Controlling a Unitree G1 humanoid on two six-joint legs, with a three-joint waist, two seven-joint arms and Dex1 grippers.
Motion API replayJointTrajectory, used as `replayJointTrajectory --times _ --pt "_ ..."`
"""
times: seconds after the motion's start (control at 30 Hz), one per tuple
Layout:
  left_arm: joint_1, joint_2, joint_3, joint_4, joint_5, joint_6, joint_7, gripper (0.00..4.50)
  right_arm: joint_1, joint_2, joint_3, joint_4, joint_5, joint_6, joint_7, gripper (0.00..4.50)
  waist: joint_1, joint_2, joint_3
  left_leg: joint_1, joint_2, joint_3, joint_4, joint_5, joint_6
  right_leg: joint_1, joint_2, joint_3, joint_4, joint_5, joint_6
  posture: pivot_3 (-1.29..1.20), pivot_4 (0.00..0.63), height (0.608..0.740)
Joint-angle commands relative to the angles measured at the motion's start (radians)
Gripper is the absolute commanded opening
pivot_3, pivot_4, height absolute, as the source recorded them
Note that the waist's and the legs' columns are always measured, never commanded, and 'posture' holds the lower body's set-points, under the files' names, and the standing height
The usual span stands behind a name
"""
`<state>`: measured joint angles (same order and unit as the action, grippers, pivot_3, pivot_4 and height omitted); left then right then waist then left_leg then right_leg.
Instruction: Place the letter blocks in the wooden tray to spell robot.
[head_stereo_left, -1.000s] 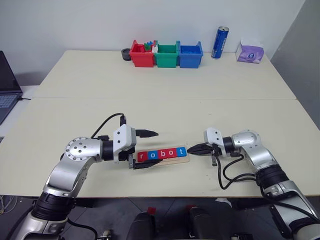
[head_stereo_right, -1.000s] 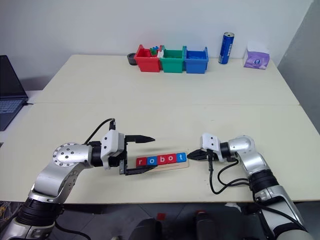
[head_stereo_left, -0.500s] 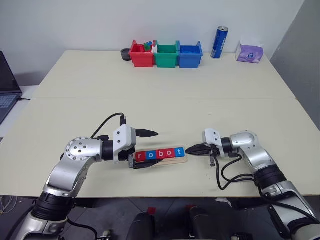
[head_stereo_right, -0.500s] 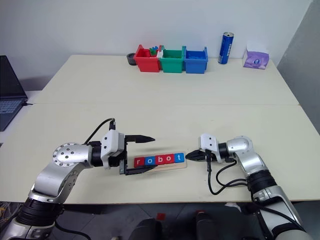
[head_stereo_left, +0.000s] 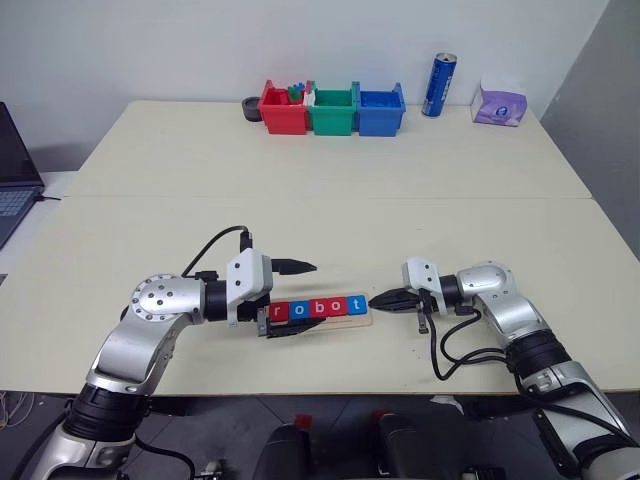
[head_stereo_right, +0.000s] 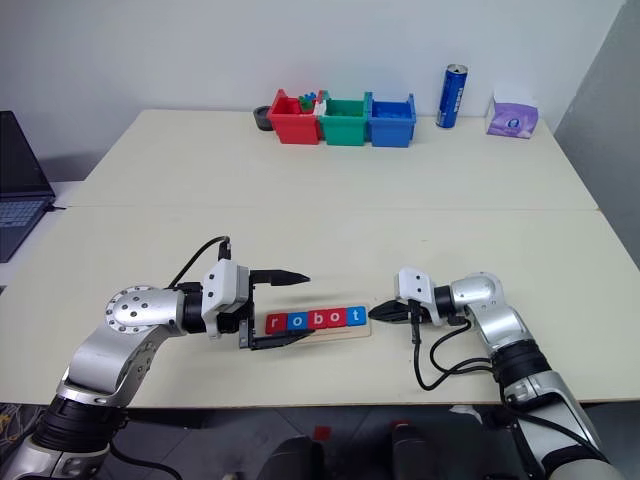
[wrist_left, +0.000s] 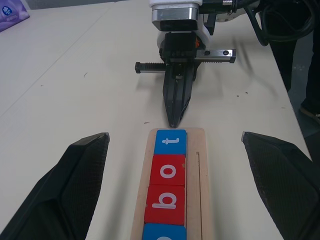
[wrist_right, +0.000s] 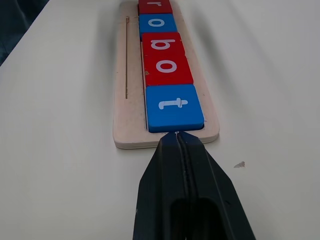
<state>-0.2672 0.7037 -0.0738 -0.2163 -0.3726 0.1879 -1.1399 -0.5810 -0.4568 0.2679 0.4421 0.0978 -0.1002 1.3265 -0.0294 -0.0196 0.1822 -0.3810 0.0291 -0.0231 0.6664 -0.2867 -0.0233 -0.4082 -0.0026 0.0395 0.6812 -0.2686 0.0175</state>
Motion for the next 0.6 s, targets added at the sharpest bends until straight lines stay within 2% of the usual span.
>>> replayJointTrajectory --times 0.03,0.6 --pt "-0.012 0.006 0.025 -0.007 -0.002 -0.017 0.006 4.50 -0.021 -0.005 -0.007 -0.015 0.005 -0.004 0.002 0.03 0.000 0.000 0.000 0.000 0.000 0.000 0.000 0.000 0.000 0.000 0.000 0.000 0.000 0.000 0.000 0.00 0.150 0.740" --pt "-0.008 0.010 0.029 -0.008 -0.002 -0.017 0.005 4.50 -0.026 0.021 -0.008 -0.024 0.016 0.016 -0.001 0.03 0.000 0.000 0.000 0.000 0.000 0.000 0.000 0.000 0.000 0.000 0.000 0.000 0.000 0.000 0.000 0.00 0.150 0.740"
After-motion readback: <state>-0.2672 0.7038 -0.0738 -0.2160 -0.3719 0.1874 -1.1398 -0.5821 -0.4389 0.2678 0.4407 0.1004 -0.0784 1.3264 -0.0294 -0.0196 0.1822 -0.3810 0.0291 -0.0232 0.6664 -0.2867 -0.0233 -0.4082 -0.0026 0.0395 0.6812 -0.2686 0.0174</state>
